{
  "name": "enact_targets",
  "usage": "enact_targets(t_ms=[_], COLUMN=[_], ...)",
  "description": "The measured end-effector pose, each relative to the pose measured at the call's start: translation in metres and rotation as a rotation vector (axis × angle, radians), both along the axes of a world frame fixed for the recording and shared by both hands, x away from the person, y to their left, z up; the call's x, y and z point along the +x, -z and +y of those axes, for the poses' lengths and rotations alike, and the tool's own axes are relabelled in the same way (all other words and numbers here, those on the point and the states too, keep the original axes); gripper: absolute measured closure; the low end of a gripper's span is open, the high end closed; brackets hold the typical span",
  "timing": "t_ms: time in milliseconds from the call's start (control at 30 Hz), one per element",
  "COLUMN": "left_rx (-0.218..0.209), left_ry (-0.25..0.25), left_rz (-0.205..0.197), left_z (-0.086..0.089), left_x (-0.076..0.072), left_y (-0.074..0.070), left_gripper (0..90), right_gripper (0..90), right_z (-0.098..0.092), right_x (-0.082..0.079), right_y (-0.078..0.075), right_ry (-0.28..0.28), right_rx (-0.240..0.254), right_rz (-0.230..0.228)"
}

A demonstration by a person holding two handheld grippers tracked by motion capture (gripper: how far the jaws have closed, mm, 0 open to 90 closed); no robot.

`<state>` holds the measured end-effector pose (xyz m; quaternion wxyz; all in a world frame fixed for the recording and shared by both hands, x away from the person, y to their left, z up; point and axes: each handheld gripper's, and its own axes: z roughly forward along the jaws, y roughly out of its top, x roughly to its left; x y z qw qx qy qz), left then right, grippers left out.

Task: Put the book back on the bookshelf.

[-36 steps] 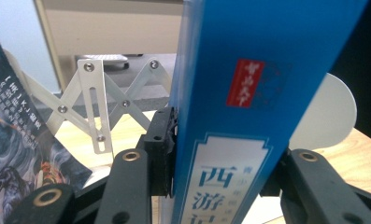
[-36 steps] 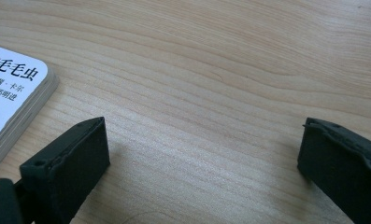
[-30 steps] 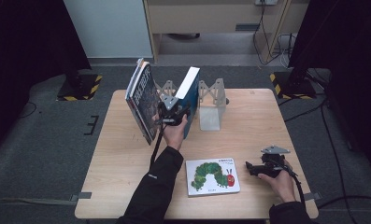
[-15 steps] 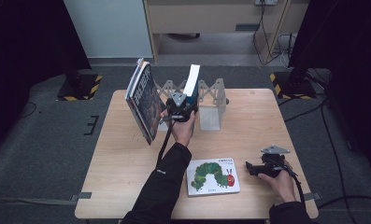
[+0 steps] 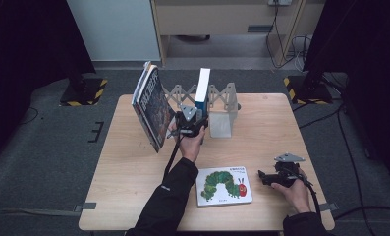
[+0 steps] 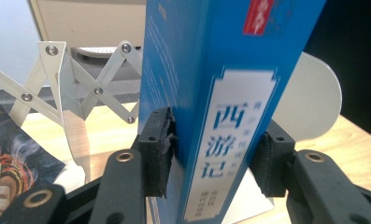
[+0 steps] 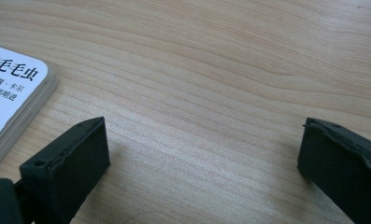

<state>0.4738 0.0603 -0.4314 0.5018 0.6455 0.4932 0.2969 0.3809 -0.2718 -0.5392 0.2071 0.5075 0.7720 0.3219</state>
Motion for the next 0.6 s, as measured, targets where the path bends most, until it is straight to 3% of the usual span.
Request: enact_targets(t_ms=[200, 333, 600], left_rx=[-0.034, -0.004, 0.000], left_ry=[-0.010, -0.010, 0.051], left_rz=[0.002, -0.010, -0.025], left_z=[-0.010, -0.014, -0.009], left_x=[0.003, 0.002, -0.001], left_y=[-0.003, -0.003, -0.002], left_gripper=[53.5, 53.1, 46.5], right_gripper=[2.1, 2.1, 2.1], right_z=[0.000, 0.000, 0.000], right_x=[0.000, 0.000, 0.000], right_y=[0.000, 0.000, 0.000], right_ry=[0.000, 0.000, 0.000], right_rx=[0.000, 0.000, 0.000], right_rz=[0.000, 0.000, 0.000])
